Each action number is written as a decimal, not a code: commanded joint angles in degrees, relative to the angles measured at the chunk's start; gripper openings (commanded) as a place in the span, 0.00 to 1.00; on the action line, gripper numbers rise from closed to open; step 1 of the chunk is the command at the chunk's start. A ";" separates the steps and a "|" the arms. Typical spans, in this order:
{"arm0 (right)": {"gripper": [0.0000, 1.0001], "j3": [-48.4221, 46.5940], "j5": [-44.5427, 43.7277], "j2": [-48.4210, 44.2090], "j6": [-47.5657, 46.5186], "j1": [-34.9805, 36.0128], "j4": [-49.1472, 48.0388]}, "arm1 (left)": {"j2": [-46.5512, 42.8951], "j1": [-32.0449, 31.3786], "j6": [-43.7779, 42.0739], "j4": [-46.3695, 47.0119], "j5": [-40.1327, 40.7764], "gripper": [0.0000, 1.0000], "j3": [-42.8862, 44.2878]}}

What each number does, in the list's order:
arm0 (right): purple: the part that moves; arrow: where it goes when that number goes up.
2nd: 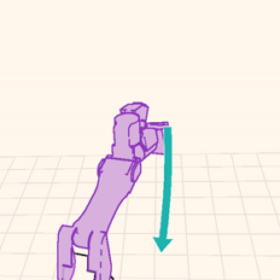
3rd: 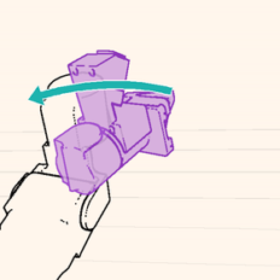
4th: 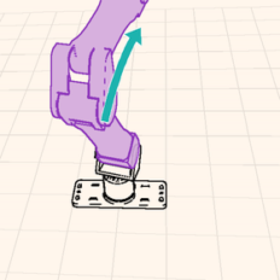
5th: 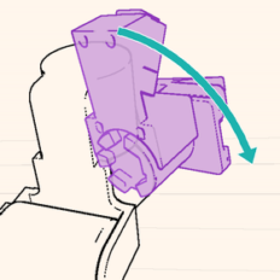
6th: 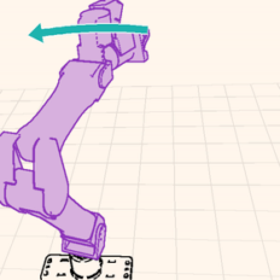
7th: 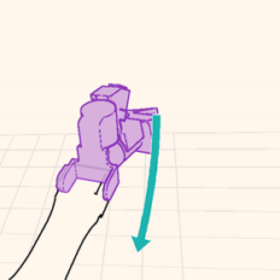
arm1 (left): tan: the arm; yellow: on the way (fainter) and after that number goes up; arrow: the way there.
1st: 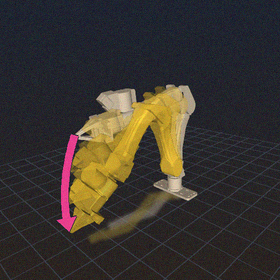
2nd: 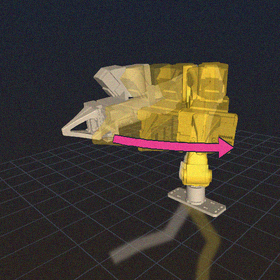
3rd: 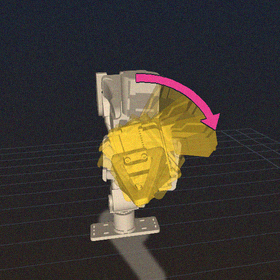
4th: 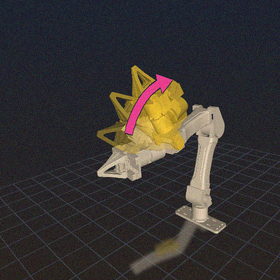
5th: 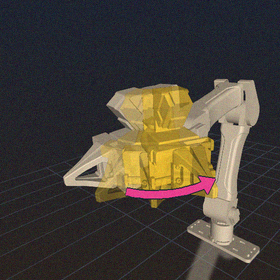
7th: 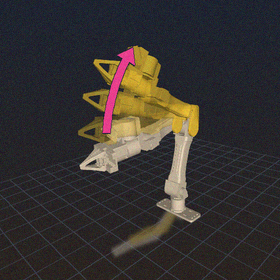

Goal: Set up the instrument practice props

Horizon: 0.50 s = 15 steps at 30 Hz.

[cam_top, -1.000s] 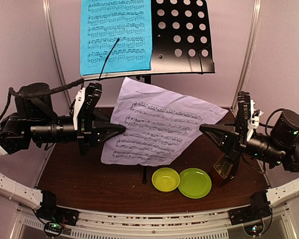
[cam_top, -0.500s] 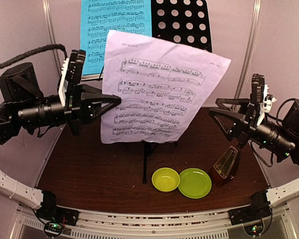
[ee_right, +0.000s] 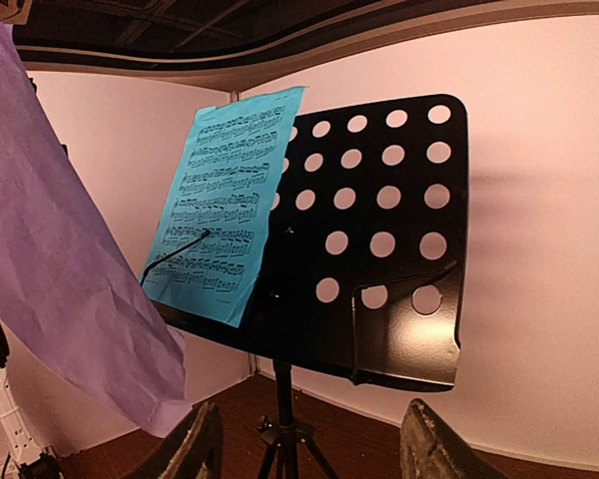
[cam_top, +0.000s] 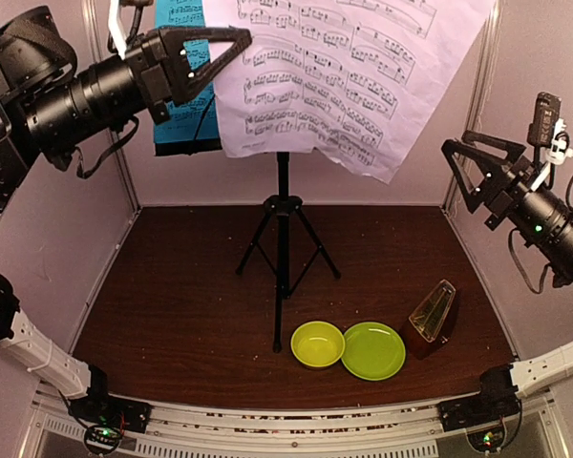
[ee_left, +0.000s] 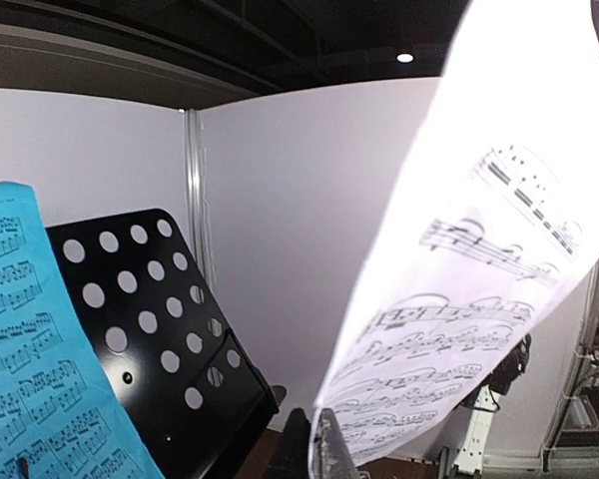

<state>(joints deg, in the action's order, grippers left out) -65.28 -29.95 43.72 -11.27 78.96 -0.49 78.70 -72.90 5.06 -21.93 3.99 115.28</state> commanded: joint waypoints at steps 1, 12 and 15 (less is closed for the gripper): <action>0.62 -2.47 -4.06 0.90 0.28 -1.08 -0.65 | 4.22 3.78 5.50 -2.60 3.26 0.00 8.68; 0.63 -9.01 -4.89 4.11 12.74 -8.51 7.28 | 8.78 14.98 15.68 -1.39 4.35 0.00 13.91; 0.63 -10.36 -3.27 5.35 15.46 -11.08 7.86 | 9.57 14.98 15.59 0.07 4.75 0.00 13.75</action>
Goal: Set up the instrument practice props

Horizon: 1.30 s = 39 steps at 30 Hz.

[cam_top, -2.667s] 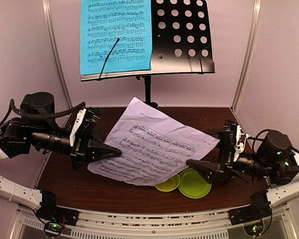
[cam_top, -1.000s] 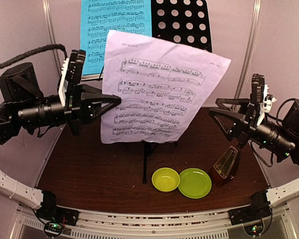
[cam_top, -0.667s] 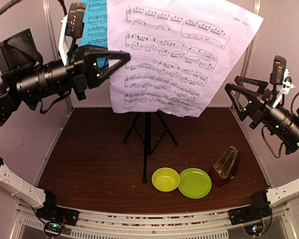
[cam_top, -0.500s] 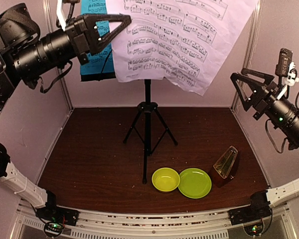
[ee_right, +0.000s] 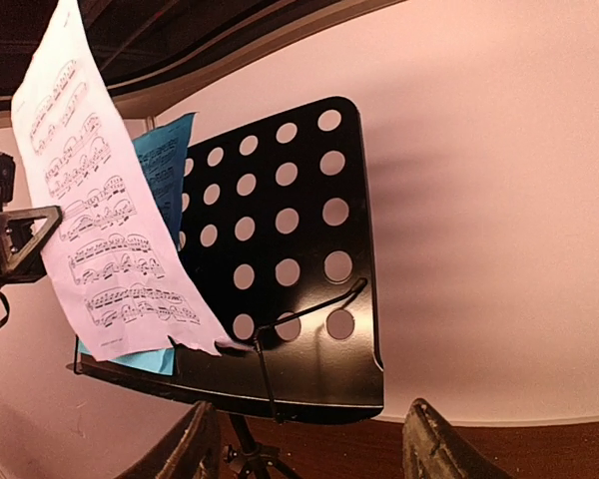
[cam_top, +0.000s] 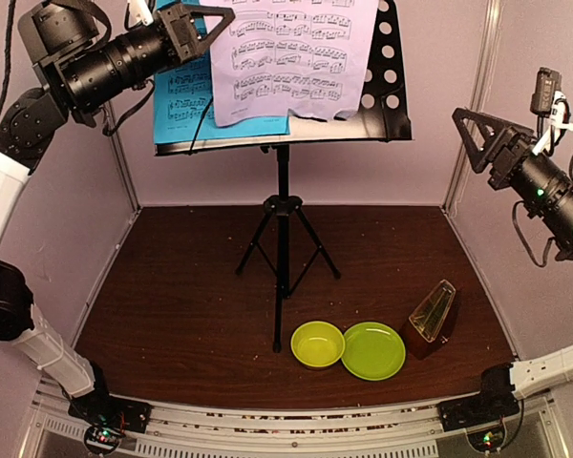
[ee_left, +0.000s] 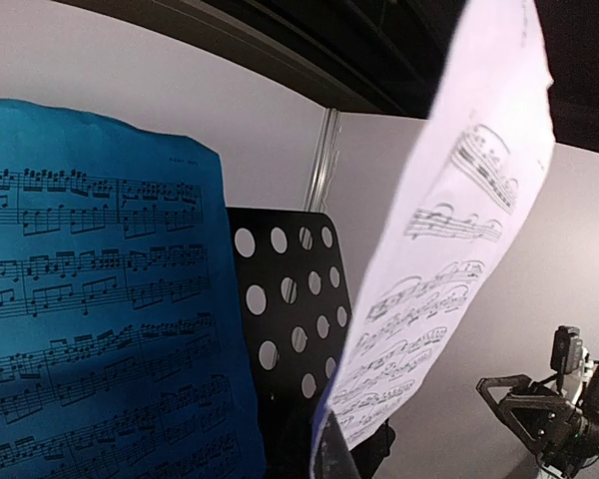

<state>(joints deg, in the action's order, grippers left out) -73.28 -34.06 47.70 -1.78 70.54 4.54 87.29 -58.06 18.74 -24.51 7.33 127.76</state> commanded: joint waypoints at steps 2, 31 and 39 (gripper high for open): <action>0.65 -3.71 2.58 2.49 8.65 -4.88 3.23 | 1.05 0.14 1.76 4.04 1.65 0.00 0.73; 0.51 -24.10 29.86 24.67 55.18 -23.72 14.52 | -2.17 0.06 -4.76 17.14 4.66 0.00 -10.69; 0.51 -21.16 28.18 24.46 60.64 -25.70 11.77 | -2.30 0.06 -5.72 18.16 4.99 0.00 -11.24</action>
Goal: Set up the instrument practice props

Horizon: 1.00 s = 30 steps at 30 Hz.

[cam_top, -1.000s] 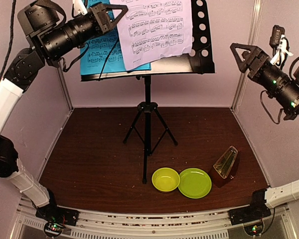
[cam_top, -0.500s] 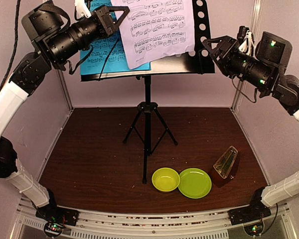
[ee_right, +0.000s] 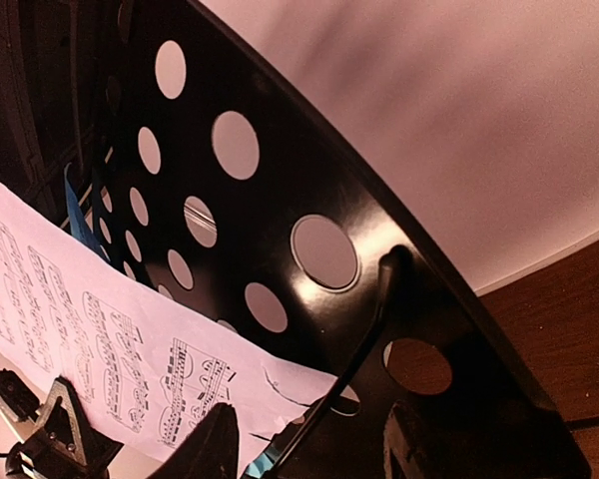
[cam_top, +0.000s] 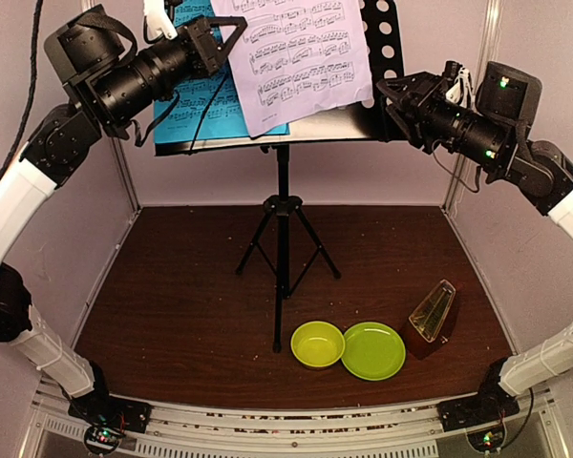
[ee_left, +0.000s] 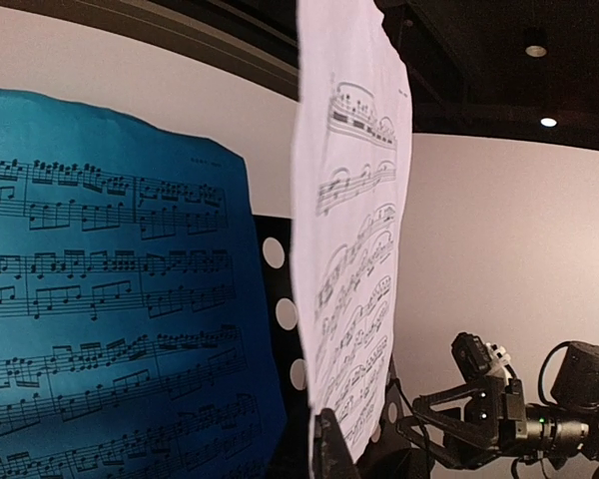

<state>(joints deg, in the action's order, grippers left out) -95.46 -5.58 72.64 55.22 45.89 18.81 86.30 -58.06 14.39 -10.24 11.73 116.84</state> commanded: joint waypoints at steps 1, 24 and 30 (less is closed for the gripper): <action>0.50 1.06 -0.24 -0.34 3.90 -1.19 -2.92 | -1.25 0.06 -1.50 3.91 0.66 0.00 -0.34; 0.00 0.62 1.82 0.48 -2.04 -2.03 -6.34 | 0.07 0.07 -4.94 3.94 2.48 0.00 0.64; 0.00 -0.07 3.09 0.61 -10.31 -2.10 -6.22 | 1.58 0.10 -6.26 3.07 4.03 0.00 2.44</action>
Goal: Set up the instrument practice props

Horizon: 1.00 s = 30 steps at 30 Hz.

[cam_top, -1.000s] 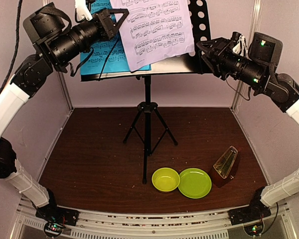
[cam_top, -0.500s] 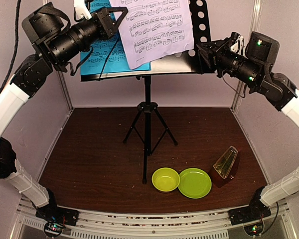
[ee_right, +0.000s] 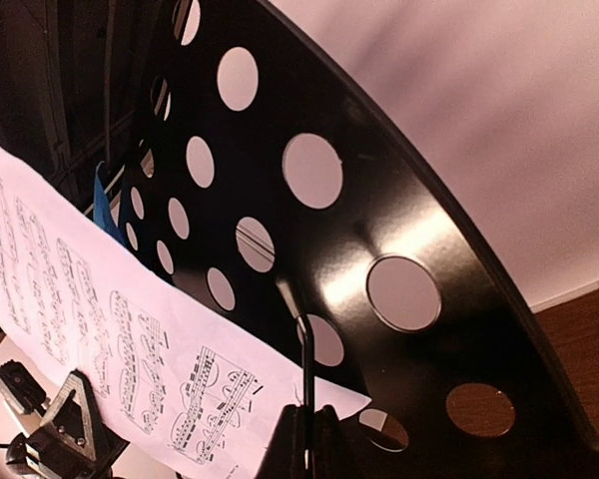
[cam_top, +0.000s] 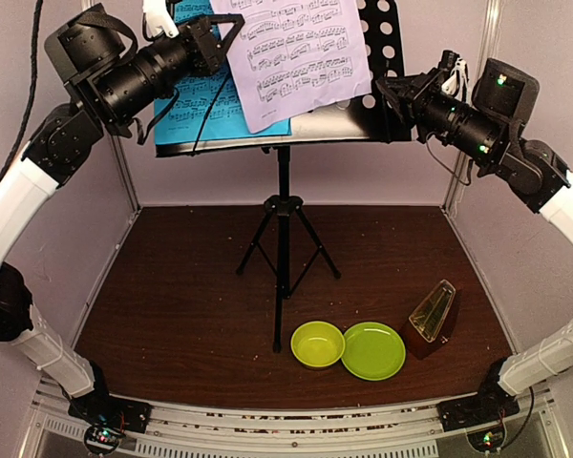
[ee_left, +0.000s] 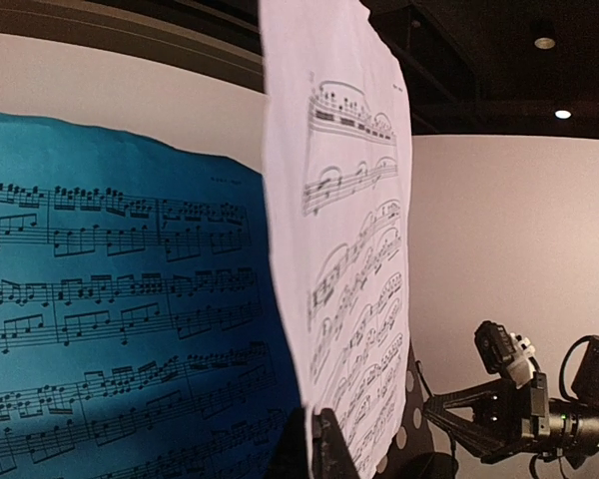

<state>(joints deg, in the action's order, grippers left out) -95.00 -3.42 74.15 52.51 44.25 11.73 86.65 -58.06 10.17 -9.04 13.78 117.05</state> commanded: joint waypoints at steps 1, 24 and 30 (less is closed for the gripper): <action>0.00 -0.54 1.19 -0.93 -8.90 -0.38 0.80 | 1.40 0.08 -2.35 1.84 2.37 0.00 2.43; 0.00 3.66 11.24 -2.33 -20.00 -0.39 -7.95 | 12.43 0.53 -13.04 -5.67 -8.51 0.00 16.15; 0.00 4.03 13.01 -2.19 -20.58 -0.32 -9.23 | 13.80 1.82 -14.15 -7.43 -13.42 0.00 17.54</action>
<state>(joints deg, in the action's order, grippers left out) -91.50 6.66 72.99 33.76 44.21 4.91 99.22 -57.36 -2.15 -16.58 4.60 131.90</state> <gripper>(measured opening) 0.028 0.006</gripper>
